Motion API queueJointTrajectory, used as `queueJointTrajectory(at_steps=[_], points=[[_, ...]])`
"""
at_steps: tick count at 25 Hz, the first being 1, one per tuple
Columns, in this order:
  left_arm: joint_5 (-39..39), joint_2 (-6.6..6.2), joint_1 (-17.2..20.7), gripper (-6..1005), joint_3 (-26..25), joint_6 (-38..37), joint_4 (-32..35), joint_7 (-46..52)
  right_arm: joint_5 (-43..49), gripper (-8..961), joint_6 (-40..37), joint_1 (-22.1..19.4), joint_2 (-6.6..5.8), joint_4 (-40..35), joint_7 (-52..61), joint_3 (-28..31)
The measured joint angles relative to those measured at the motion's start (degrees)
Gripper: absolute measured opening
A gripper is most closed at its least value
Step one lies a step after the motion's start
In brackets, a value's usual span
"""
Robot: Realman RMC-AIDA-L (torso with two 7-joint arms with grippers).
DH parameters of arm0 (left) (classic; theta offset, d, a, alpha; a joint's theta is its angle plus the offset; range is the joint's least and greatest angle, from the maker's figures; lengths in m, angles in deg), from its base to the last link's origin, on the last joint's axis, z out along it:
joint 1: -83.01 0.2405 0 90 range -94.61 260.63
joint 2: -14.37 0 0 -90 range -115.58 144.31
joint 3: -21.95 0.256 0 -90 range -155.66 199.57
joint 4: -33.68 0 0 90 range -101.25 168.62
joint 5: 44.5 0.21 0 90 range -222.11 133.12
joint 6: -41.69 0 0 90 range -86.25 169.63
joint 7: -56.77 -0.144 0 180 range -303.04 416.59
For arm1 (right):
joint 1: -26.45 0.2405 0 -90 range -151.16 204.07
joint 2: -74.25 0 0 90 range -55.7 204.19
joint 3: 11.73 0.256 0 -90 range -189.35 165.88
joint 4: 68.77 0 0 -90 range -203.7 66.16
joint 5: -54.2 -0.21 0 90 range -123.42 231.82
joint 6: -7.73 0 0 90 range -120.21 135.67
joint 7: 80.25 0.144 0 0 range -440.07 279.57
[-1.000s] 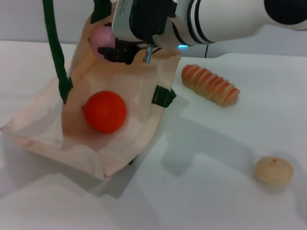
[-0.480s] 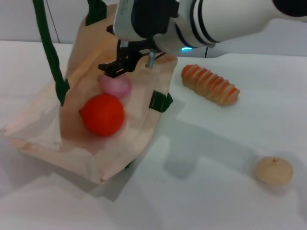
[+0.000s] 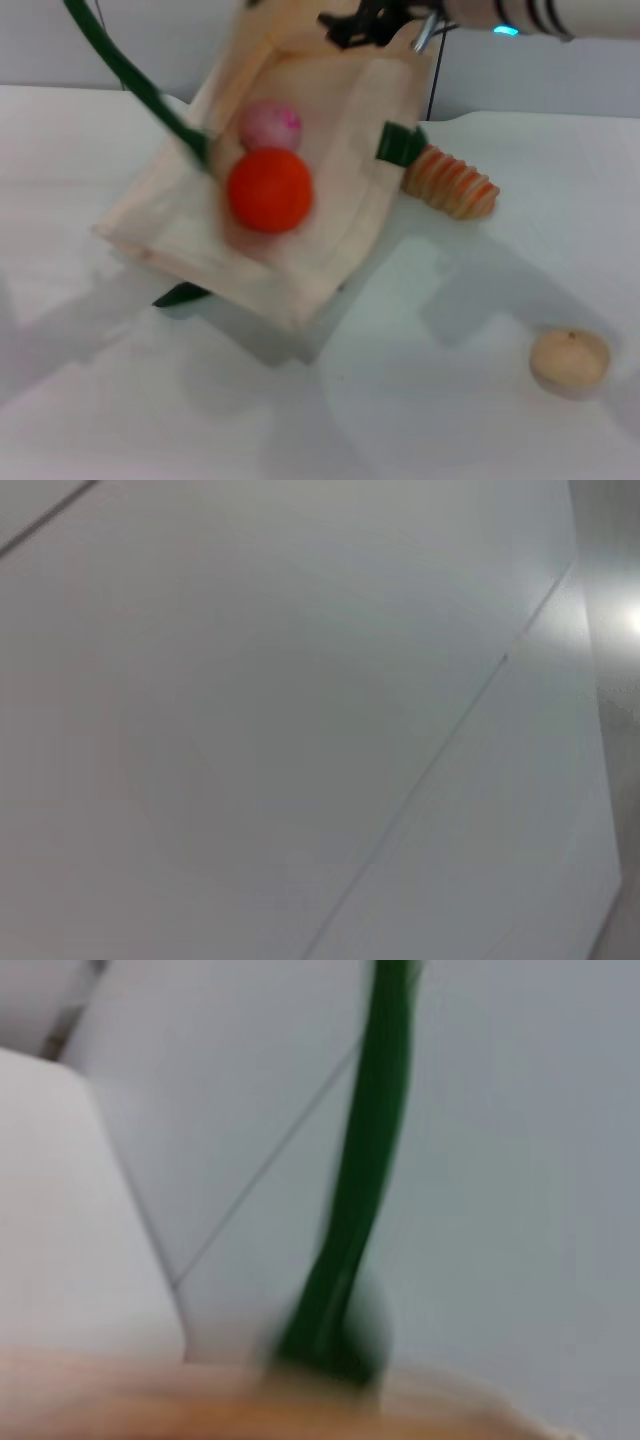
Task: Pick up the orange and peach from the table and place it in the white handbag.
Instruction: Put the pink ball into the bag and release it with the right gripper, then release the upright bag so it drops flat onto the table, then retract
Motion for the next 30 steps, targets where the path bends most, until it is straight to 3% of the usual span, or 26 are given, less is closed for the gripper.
queueJointTrajectory(at_steps=[4, 9, 13, 17, 22, 26, 30], points=[[-1.34, -1.06, -0.30, 180, -2.79, 0.69, -6.08, -1.64, 0.59, 895, -1.65, -2.61, -0.02, -1.99, 0.67, 1.58], [-3.29, -4.99, -0.39, 326, -5.54, 2.41, -18.69, -5.09, 5.15, 895, 1.21, -4.23, -0.09, -2.71, 2.27, 1.84], [-3.78, -5.70, -0.37, 447, -6.46, 3.08, -21.38, -8.11, 14.59, 894, 0.14, -6.43, 0.02, -3.53, 11.82, 2.23], [-3.82, -5.23, -0.06, 584, -8.74, 3.99, -21.86, -12.31, 16.52, 896, -6.28, -9.14, -0.01, -3.59, 16.31, 3.84], [-3.74, -4.57, -0.07, 787, -9.19, 3.67, -26.09, -25.06, 6.71, 895, -24.22, -14.80, -0.09, -0.11, 15.90, 4.16], [-3.21, -3.56, -0.06, 862, -8.87, 2.19, -28.83, -38.28, -0.06, 894, -42.10, -17.07, -0.11, 8.60, 16.04, 0.79], [-3.52, -1.07, -0.16, 881, -9.14, -1.66, -31.49, -55.25, -2.71, 896, -56.77, -15.76, -0.28, 20.29, 20.48, -5.11]])
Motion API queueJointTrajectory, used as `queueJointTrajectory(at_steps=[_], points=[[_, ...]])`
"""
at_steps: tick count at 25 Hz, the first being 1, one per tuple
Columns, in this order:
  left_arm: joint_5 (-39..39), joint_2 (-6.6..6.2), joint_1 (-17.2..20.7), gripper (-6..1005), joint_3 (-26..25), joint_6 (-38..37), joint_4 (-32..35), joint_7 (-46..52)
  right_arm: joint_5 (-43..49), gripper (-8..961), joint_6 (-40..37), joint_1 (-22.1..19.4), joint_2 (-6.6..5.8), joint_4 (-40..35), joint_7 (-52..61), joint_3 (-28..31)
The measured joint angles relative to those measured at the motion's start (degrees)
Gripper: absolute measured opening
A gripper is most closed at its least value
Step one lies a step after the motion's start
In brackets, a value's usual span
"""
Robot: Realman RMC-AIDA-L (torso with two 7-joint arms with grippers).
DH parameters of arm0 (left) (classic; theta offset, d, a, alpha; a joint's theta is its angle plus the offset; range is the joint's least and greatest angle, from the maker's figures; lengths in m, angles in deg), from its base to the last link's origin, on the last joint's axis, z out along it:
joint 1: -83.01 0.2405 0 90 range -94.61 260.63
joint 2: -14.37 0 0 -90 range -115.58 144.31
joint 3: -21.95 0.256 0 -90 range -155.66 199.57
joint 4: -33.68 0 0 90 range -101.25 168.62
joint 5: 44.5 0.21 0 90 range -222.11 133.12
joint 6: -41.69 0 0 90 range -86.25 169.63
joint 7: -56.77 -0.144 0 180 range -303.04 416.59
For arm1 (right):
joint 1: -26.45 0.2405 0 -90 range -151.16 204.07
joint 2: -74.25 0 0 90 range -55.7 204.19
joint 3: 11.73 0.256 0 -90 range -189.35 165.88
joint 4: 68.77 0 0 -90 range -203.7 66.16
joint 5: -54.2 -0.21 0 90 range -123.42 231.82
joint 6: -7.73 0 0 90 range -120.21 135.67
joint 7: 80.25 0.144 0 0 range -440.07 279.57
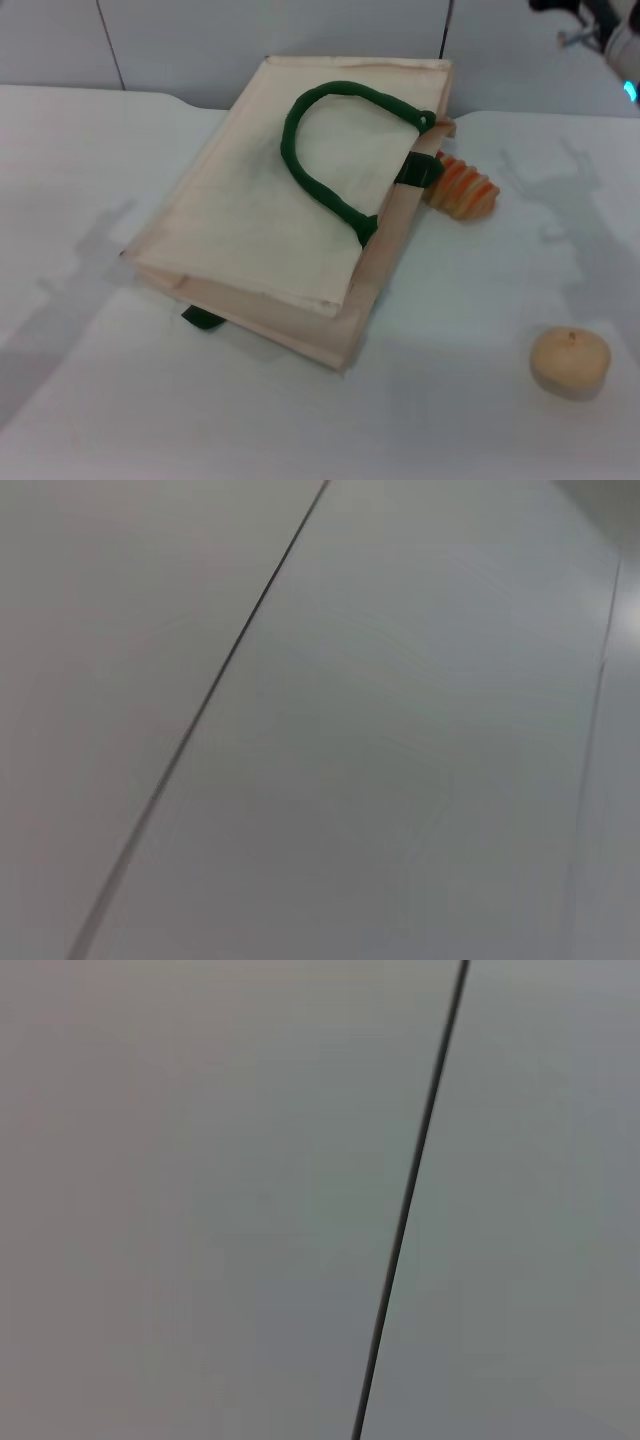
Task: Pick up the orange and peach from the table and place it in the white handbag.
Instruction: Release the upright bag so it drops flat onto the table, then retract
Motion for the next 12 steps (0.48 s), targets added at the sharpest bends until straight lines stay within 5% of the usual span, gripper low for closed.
queueJointTrajectory(at_steps=[2, 8, 12], points=[[-0.41, 1.19, -0.37, 881, -0.05, -3.32, -1.07, -8.13, 1.43, 896, -8.02, 1.47, -0.20, 6.88, 6.96, -3.02], [-5.71, 1.41, -2.33, 881, -0.08, -10.85, -9.48, -28.63, 11.94, 895, -42.09, 8.22, -0.22, 36.18, 38.29, -6.62], [-11.41, 1.61, -3.82, 881, -0.07, -15.00, -14.71, -41.72, 10.93, 894, -49.60, 9.42, -0.07, 44.54, 41.78, -6.40]])
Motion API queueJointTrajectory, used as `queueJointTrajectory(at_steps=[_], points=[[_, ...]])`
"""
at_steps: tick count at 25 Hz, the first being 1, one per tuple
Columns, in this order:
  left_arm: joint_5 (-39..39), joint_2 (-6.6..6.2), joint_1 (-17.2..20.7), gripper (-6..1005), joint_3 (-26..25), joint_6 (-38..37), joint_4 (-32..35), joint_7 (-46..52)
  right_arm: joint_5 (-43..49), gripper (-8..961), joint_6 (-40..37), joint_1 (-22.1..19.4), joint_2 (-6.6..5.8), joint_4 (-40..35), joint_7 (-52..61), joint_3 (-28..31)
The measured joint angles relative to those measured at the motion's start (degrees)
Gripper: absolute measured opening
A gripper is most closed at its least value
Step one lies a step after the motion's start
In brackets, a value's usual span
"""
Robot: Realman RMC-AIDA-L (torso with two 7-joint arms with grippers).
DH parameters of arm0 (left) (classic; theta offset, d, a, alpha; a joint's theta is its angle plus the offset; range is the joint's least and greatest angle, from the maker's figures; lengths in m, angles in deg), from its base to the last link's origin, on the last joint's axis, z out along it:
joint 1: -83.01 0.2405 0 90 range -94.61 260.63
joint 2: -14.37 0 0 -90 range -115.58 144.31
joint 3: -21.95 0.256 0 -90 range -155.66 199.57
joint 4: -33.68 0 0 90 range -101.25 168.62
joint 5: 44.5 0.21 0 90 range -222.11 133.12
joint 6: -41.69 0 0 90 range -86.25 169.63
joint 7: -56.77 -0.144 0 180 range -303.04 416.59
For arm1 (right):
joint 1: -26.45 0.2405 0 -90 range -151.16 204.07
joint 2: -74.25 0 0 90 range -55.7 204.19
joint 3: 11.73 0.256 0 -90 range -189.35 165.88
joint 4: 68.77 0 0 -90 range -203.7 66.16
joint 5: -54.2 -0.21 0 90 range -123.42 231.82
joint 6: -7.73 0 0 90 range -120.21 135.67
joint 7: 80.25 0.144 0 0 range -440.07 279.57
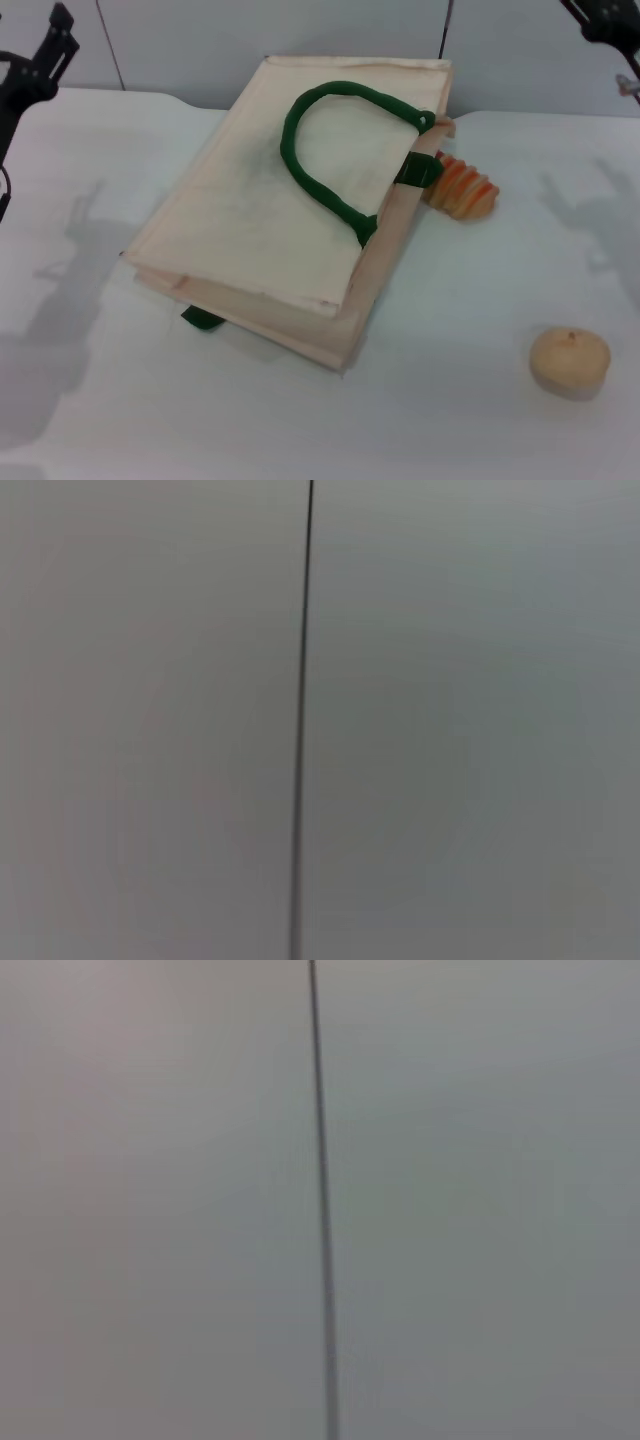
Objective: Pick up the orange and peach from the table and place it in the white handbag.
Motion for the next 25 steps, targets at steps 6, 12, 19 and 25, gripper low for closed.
queueJointTrajectory(at_steps=[6, 12, 19, 25], points=[[-6.68, 0.26, -1.25, 882, 0.00, -9.13, -1.62, -3.98, -2.06, 896, 1.80, -2.95, 0.19, 1.80, -2.41, 1.44], [-8.34, 0.24, -1.53, 882, 0.20, -12.48, -2.24, -4.06, -3.63, 895, 2.52, -4.82, 0.35, 2.81, -3.14, 4.55], [-7.84, 0.24, -1.35, 882, 0.57, -11.70, -3.00, -4.13, -3.43, 895, 2.59, -4.99, 0.38, 2.94, -3.56, 4.94], [-7.76, 0.21, -0.95, 881, 0.64, -8.03, -3.67, -4.17, -3.32, 896, 2.59, -5.02, 0.46, 2.77, -3.48, 4.93]])
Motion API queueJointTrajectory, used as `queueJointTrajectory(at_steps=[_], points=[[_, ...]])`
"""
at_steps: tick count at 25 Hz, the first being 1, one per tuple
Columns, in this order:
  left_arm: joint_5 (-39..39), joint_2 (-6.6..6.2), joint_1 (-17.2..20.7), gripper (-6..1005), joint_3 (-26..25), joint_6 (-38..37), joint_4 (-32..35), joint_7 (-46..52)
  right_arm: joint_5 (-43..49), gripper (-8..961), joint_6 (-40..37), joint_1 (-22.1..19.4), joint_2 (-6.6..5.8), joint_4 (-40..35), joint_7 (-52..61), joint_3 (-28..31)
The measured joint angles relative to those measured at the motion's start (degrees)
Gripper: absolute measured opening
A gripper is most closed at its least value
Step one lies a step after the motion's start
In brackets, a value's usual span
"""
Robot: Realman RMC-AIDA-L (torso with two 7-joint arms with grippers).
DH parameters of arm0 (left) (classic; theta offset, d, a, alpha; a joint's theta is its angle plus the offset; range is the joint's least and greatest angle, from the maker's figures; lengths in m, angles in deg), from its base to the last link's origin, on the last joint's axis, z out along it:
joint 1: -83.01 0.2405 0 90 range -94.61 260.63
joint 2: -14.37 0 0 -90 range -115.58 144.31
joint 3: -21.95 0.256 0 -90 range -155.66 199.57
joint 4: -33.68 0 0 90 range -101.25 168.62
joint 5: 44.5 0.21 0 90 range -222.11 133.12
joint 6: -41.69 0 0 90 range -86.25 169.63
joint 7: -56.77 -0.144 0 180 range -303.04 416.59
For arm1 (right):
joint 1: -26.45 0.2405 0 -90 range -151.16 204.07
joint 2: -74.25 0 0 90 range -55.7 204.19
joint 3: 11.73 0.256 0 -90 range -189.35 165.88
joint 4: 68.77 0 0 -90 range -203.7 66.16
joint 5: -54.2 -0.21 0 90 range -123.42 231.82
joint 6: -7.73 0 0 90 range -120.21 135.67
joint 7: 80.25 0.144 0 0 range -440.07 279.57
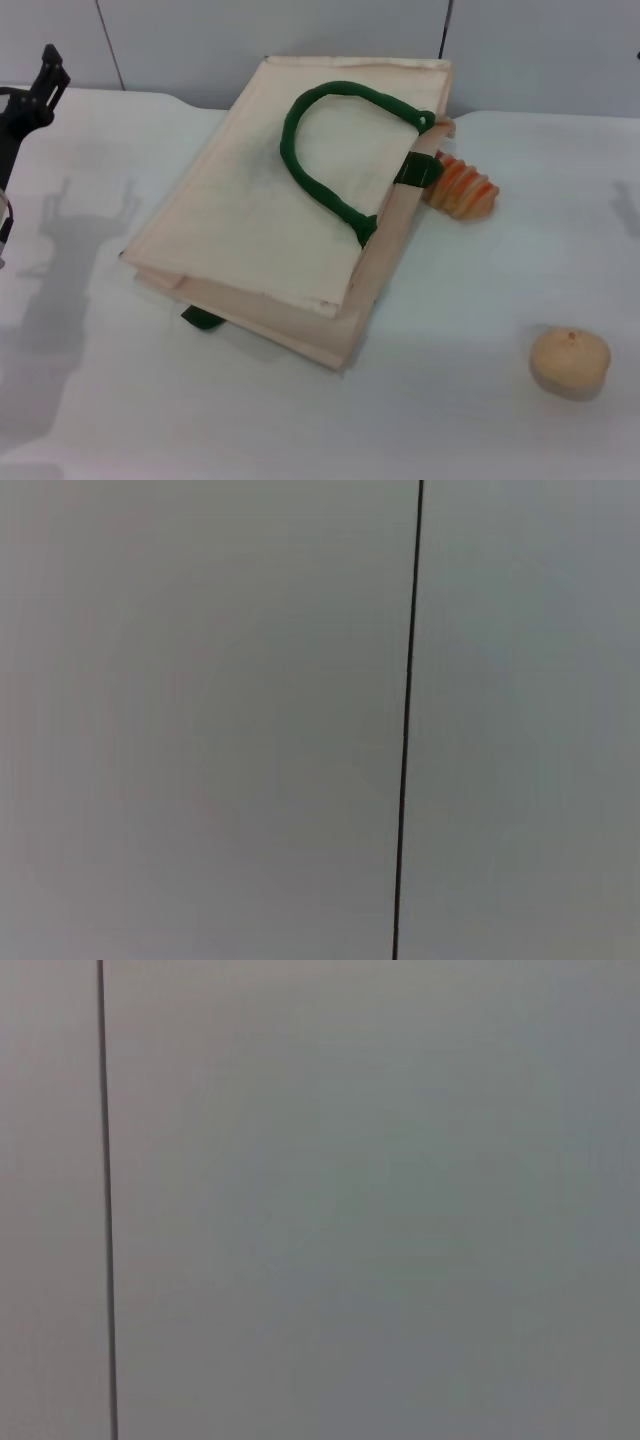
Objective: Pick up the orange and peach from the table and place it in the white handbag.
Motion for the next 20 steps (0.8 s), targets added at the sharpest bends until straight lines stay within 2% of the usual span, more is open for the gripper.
queueJointTrajectory(at_steps=[20], points=[[0.20, 0.03, 1.01, 876, 0.15, 6.38, -0.05, 0.07, 0.02, 891, 0.18, 0.14, 0.10, -0.38, -0.11, -0.46]])
